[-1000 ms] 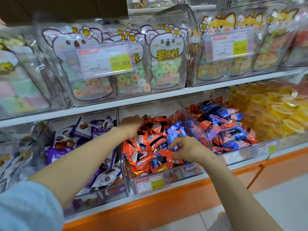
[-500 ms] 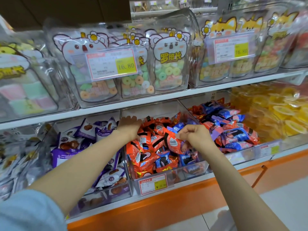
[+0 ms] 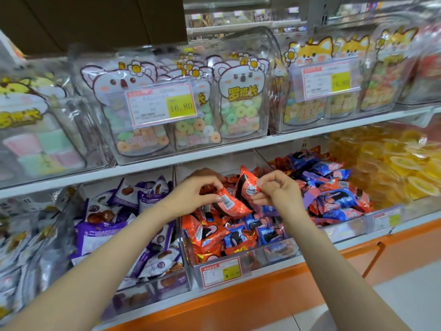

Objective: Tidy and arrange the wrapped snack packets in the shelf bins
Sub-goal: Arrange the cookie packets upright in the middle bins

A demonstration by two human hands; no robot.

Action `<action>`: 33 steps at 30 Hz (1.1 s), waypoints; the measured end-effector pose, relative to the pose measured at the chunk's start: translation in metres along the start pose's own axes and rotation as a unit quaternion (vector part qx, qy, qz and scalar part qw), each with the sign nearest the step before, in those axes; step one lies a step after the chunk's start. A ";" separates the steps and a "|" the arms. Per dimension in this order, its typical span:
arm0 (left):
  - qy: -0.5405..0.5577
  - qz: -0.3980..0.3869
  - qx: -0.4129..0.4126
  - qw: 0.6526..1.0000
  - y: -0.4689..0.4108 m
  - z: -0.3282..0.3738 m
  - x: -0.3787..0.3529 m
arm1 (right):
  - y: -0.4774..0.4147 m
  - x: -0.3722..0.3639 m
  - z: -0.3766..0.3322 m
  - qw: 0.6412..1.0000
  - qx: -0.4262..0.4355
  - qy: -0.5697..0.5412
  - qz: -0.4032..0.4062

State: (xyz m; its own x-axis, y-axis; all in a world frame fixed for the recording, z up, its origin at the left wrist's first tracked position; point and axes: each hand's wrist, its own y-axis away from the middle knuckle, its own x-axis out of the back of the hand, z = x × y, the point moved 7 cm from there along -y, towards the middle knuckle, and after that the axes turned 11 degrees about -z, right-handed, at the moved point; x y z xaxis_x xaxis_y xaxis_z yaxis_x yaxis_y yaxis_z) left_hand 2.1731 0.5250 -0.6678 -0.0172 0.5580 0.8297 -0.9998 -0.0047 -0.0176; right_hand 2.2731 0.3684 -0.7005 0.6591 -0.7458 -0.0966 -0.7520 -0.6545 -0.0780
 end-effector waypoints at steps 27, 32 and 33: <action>0.040 0.095 0.047 0.994 -0.026 0.012 -0.036 | -0.017 0.104 -0.007 0.907 0.062 0.399 0.120; 0.007 0.066 0.010 0.998 -0.049 0.040 -0.057 | -0.011 0.114 -0.001 0.933 0.036 0.355 0.048; 0.002 0.064 -0.004 0.998 -0.055 0.050 -0.061 | -0.004 0.128 -0.014 0.936 0.059 0.328 0.111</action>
State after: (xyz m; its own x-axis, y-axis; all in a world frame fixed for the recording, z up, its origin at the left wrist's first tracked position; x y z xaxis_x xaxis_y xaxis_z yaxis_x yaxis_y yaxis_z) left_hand 2.2288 0.4492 -0.6894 -0.1439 0.5562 0.8185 -0.9895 -0.0689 -0.1272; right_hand 2.3609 0.2735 -0.6990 0.3186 -0.8031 0.5035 -0.8408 -0.4847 -0.2411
